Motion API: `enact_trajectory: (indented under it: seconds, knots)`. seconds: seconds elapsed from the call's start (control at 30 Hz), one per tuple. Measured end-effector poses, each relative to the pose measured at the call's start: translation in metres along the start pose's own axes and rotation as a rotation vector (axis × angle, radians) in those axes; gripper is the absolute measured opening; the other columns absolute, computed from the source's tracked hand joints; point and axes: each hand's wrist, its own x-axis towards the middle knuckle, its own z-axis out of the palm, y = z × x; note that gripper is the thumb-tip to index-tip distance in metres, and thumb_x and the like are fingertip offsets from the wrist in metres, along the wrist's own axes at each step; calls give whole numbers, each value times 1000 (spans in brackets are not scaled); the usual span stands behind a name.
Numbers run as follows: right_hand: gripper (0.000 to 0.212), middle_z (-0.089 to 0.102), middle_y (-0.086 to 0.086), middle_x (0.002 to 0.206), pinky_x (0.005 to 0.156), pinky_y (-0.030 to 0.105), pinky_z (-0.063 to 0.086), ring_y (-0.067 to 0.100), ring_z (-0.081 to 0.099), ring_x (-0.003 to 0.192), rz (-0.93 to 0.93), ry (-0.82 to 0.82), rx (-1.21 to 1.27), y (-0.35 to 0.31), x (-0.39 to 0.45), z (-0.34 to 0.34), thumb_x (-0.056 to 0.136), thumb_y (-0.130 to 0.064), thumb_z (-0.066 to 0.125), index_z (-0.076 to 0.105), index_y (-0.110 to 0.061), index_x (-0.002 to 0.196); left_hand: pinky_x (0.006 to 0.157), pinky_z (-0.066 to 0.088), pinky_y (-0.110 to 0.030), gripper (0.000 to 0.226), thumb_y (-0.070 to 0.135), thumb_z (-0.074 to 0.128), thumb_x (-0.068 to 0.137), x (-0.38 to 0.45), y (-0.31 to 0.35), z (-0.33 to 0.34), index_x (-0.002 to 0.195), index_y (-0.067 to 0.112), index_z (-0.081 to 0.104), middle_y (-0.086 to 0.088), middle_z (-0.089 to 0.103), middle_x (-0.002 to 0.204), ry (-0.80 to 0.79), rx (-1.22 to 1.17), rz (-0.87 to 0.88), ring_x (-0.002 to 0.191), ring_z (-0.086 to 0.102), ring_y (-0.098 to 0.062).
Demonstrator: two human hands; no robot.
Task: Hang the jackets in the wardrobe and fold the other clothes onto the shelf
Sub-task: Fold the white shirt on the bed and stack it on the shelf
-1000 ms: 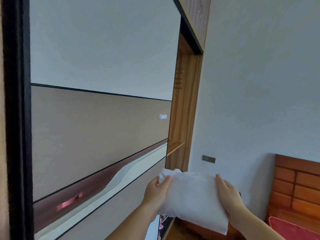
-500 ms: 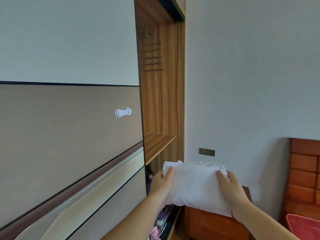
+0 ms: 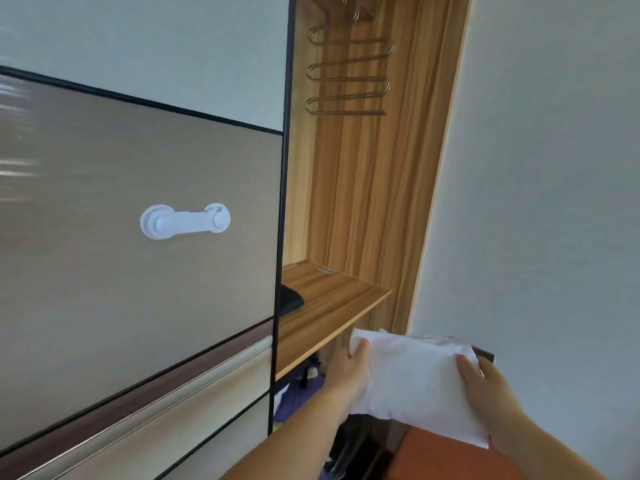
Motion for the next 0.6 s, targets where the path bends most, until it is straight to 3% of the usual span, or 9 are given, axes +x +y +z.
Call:
enact_trajectory:
  seconds: [0.13, 0.2, 0.3, 0.37, 0.47, 0.6]
  knots:
    - [39, 53, 11, 112, 88, 38, 37, 28, 48, 96, -19, 14, -110, 5, 93, 15, 101, -33, 41, 53, -9, 130, 110, 35, -45, 58, 54, 36, 95, 78, 4, 25, 149, 34, 32, -3, 44, 145, -7, -12, 20, 129, 44, -26]
    - [42, 50, 11, 110, 88, 37, 34, 28, 46, 96, -14, -2, -147, 4, 133, 25, 101, -33, 41, 51, -8, 133, 110, 35, -45, 61, 58, 36, 93, 113, 7, 34, 147, 29, 37, -3, 46, 145, 4, -11, -8, 129, 45, -26]
    - [46, 53, 18, 122, 90, 37, 34, 28, 46, 99, -3, -55, -177, 5, 187, 44, 102, -36, 39, 48, -8, 137, 108, 39, -45, 84, 79, 34, 72, 176, 1, 45, 141, 32, 44, 1, 51, 142, 83, 18, -36, 127, 49, -26]
    - [47, 53, 21, 131, 92, 38, 36, 31, 48, 103, -10, -99, -191, 6, 224, 62, 102, -36, 40, 49, -7, 137, 106, 40, -43, 79, 75, 36, 76, 199, 10, 42, 140, 29, 46, -1, 52, 140, 108, 24, -70, 125, 51, -25]
    - [39, 58, 17, 121, 89, 37, 40, 31, 52, 100, -43, -210, -167, 11, 272, 98, 101, -31, 43, 55, -8, 131, 96, 44, -34, 56, 54, 38, 95, 219, 22, 31, 136, 17, 50, -9, 57, 130, 188, -4, -94, 115, 55, -27]
    - [31, 56, 13, 117, 91, 39, 40, 28, 50, 98, -109, -423, -142, 13, 319, 150, 101, -31, 42, 55, -15, 124, 78, 50, -27, 49, 49, 39, 94, 247, 13, 24, 127, 17, 56, -6, 63, 115, 394, -20, -141, 94, 61, -21]
